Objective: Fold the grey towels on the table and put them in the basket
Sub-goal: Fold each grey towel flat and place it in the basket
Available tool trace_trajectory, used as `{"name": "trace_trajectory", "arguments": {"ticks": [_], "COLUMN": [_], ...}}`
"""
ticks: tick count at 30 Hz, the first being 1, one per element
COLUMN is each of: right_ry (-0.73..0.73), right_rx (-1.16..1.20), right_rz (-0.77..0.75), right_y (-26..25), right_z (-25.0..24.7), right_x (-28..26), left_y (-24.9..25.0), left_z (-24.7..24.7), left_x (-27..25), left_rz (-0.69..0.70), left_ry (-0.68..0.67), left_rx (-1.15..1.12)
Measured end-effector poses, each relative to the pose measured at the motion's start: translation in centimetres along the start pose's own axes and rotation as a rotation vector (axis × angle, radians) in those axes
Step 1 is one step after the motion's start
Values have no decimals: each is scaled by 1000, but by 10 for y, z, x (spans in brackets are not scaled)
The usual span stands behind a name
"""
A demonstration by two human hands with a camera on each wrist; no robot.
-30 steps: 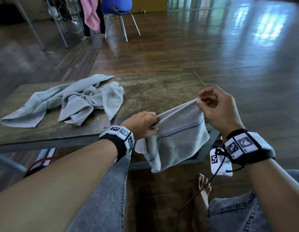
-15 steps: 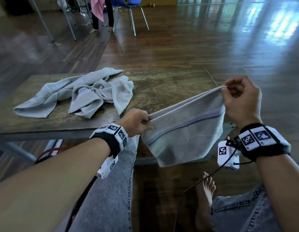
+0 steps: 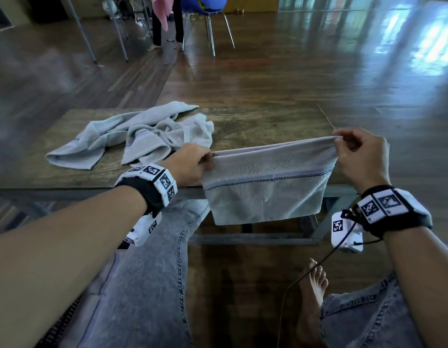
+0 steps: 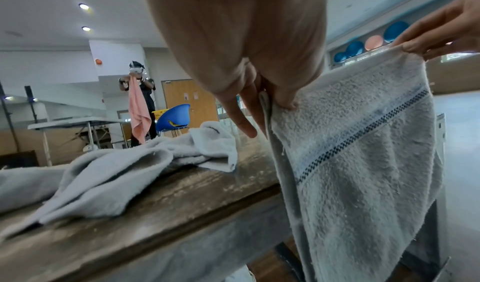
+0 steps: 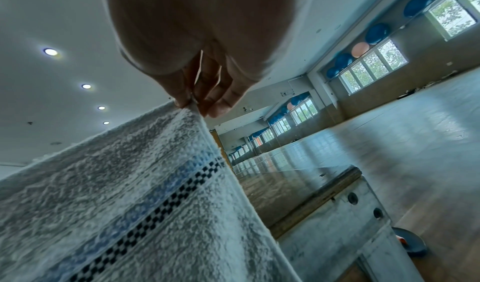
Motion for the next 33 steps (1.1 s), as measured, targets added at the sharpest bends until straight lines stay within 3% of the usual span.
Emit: {"name": "trace_trajectory", "arguments": {"ticks": [17,27,33], "right_ry": [-20,-16,-139], "right_rx": [-132,-129,-230], "right_rz": [135,104,62], "right_y": [-4,-12,-15], "right_z": [12,5,7], "right_x": [2,-6,-3], "left_y": [-10,-16,-22], "left_z": [-22,-31,-44], "left_x": [18,17,28], "left_rz": [93,88,-20], "left_ry": [-6,15,44], "left_rx": [-67,-221,-196]}}
Point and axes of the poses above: each hand's wrist, its own x-axis towards the middle knuckle, its own z-axis out of the palm, y = z × x, the point moved 5 cm from there along x, towards the middle knuckle, and after that the axes turned 11 degrees about -x, right-handed, at the moved point
